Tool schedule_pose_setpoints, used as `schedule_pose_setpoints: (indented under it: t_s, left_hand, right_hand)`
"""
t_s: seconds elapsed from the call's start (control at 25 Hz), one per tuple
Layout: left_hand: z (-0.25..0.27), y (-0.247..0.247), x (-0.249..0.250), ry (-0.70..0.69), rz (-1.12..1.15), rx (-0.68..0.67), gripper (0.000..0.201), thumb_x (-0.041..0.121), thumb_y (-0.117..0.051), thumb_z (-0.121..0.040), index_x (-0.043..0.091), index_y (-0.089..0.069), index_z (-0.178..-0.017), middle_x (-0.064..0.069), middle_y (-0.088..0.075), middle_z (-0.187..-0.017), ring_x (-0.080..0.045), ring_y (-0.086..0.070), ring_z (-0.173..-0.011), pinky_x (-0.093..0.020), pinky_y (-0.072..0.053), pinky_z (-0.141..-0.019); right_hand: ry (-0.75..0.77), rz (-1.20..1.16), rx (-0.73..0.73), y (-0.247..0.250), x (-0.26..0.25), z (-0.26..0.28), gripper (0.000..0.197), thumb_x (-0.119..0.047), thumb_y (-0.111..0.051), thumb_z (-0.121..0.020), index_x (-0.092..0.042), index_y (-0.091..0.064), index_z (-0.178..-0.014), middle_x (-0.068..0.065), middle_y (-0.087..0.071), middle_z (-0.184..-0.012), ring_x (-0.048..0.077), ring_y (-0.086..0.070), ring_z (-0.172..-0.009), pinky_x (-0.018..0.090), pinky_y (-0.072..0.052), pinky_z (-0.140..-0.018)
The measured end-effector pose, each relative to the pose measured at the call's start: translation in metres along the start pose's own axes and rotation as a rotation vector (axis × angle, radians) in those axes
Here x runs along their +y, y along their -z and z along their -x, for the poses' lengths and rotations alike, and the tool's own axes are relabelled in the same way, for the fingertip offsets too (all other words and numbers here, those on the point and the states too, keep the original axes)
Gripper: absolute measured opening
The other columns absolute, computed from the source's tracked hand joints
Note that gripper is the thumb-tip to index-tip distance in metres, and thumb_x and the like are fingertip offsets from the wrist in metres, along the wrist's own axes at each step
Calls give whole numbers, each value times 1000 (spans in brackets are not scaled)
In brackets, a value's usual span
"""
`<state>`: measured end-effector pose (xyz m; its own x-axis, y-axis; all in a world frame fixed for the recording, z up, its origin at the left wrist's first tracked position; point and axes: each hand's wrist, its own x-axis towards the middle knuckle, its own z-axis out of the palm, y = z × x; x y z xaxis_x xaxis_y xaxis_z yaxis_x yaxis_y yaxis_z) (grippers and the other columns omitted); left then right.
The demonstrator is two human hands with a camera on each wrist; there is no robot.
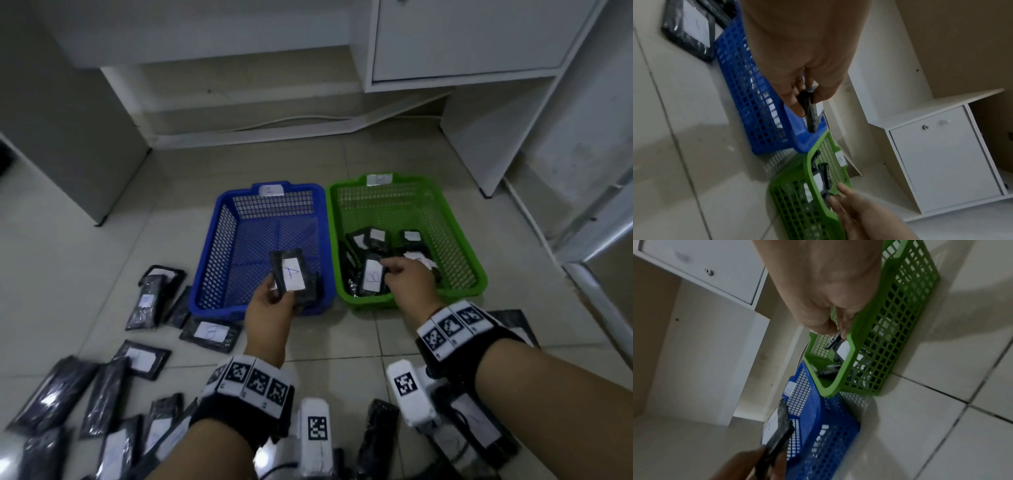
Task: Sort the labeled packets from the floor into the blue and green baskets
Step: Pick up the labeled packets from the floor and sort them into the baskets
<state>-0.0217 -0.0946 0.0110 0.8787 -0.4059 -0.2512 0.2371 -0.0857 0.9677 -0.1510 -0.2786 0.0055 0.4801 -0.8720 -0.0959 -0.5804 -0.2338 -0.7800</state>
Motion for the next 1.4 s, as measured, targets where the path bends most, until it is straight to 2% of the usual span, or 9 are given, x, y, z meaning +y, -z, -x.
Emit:
schedule_pose_setpoints:
  t_s: [0.08, 0.24, 0.32, 0.44, 0.6, 0.8, 1.0, 1.16, 1.4]
  left_hand:
    - [-18, 18, 1, -95, -203, 18, 40, 7, -58, -87, 19, -58, -126, 2, -71, -100, -20, -67, -95, -46, -54, -89]
    - [-49, 32, 12, -195, -573, -15, 40, 9, -55, -89, 18, -57, -128, -6, -70, -110, -17, -67, -91, -29, -54, -82]
    - [-62, 33, 17, -195, -889, -33, 44, 14, -52, -92, 12, -51, -135, -13, -64, -121, -27, -62, -106, -32, -50, -89]
    - [-69, 44, 25, -116, -1247, -187, 34, 18, -47, -93, 8, -61, -123, -19, -64, -116, -35, -59, -107, -39, -48, -91]
    - [-62, 85, 47, -208, -1250, -323, 29, 17, -52, -90, 20, -69, -114, -9, -67, -116, -29, -60, -107, -31, -47, -90]
    - [-58, 172, 65, -271, -1065, -293, 24, 8, -57, -83, 20, -73, -96, -5, -68, -103, -21, -64, -92, -16, -39, -74]
    - [-69, 259, 18, -223, -1113, -249, 28, 11, -63, -81, 16, -68, -108, -6, -63, -115, -23, -60, -105, -21, -41, -85]
    - [-79, 284, -21, -284, -1230, -306, 45, 25, -59, -82, 8, -59, -124, -11, -55, -129, -32, -51, -118, -31, -41, -100]
    - [-95, 301, -29, -395, -1533, -435, 48, 10, -52, -85, 22, -50, -132, 0, -48, -135, -21, -41, -127, -32, -31, -104]
  right_hand:
    - [70, -45, 56, -6, 0, 9, 25, -3, -55, -88, -10, -71, -106, 16, -69, -100, 12, -54, -66, 20, -39, -59]
    - [121, -68, 24, -17, -14, 25, 21, -4, -58, -87, -14, -74, -97, 7, -69, -96, 16, -61, -78, 20, -44, -70]
    - [112, -55, -17, -21, -19, 34, 21, -4, -58, -87, -12, -74, -97, 6, -70, -94, 19, -64, -80, 23, -48, -71]
    - [104, -35, -57, -31, -28, 44, 21, -5, -58, -88, -12, -74, -98, 6, -73, -94, 23, -67, -85, 26, -52, -74]
    - [172, -36, -177, -59, -61, 61, 20, -6, -59, -87, -12, -75, -98, 4, -72, -100, 11, -61, -86, 9, -39, -71]
    - [244, 75, -365, -121, -111, 92, 19, -11, -62, -86, -18, -75, -98, 0, -73, -97, 12, -65, -87, 16, -47, -82]
    - [366, 215, -483, -206, -133, 119, 29, -10, -55, -90, -15, -69, -115, 3, -63, -118, 18, -58, -108, 15, -37, -90]
    - [431, 455, -423, -262, -117, 129, 43, -4, -50, -88, -11, -56, -130, 8, -51, -135, 26, -45, -123, 31, -38, -101]
    - [512, 647, -214, -282, -103, 136, 41, 8, -68, -68, -14, -61, -101, 11, -57, -109, 35, -56, -93, 40, -49, -76]
